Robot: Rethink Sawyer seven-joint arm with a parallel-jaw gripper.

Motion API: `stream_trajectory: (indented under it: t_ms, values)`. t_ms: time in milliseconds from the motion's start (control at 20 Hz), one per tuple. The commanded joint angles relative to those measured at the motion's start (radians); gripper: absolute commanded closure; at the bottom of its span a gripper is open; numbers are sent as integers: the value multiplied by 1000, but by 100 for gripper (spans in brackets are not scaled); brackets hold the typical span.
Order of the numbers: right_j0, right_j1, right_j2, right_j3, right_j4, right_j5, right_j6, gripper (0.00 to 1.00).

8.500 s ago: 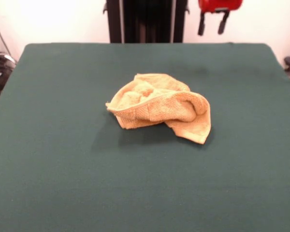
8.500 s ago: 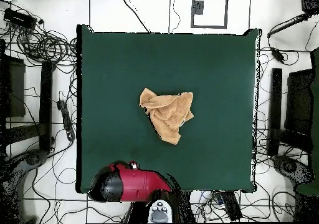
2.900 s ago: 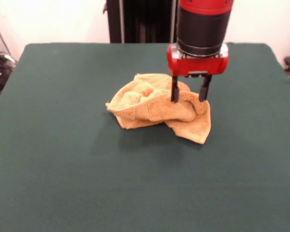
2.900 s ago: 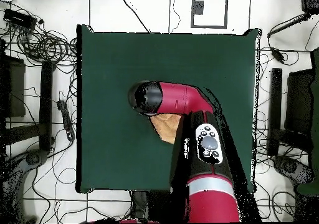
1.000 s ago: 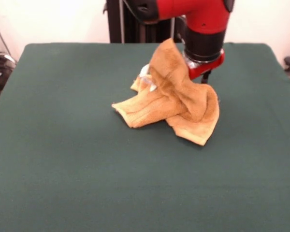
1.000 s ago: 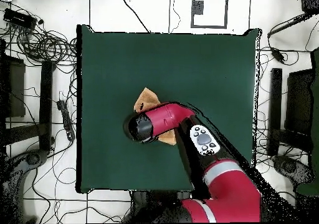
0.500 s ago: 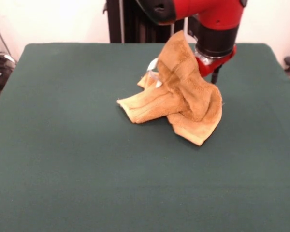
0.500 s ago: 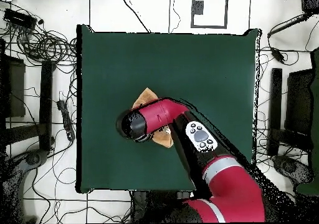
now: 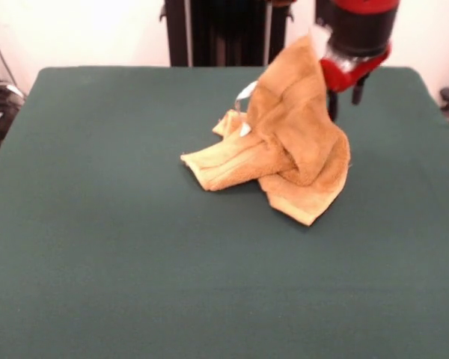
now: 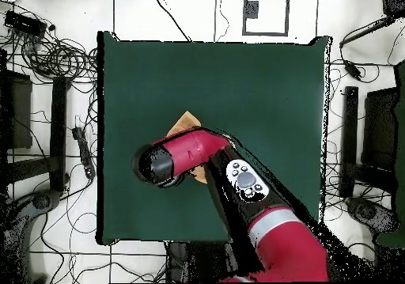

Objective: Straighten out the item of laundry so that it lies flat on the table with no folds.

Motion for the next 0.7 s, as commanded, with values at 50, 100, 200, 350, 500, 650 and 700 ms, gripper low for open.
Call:
stream_trajectory:
  t_ms: [50, 100, 200, 350, 500, 650, 700]
  values:
    - [137, -136, 37, 199, 158, 16, 267, 0]
    - [156, -156, 25, 208, 185, 17, 292, 0]
    - [194, -198, 1, 224, 238, 27, 331, 0]
    - [239, -239, -22, 245, 322, 34, 372, 0]
    - [288, -257, -40, 271, 406, -4, 424, 0]
    - [337, -273, -83, 276, 438, -29, 453, 0]
    - [346, -278, -106, 258, 431, -12, 450, 0]
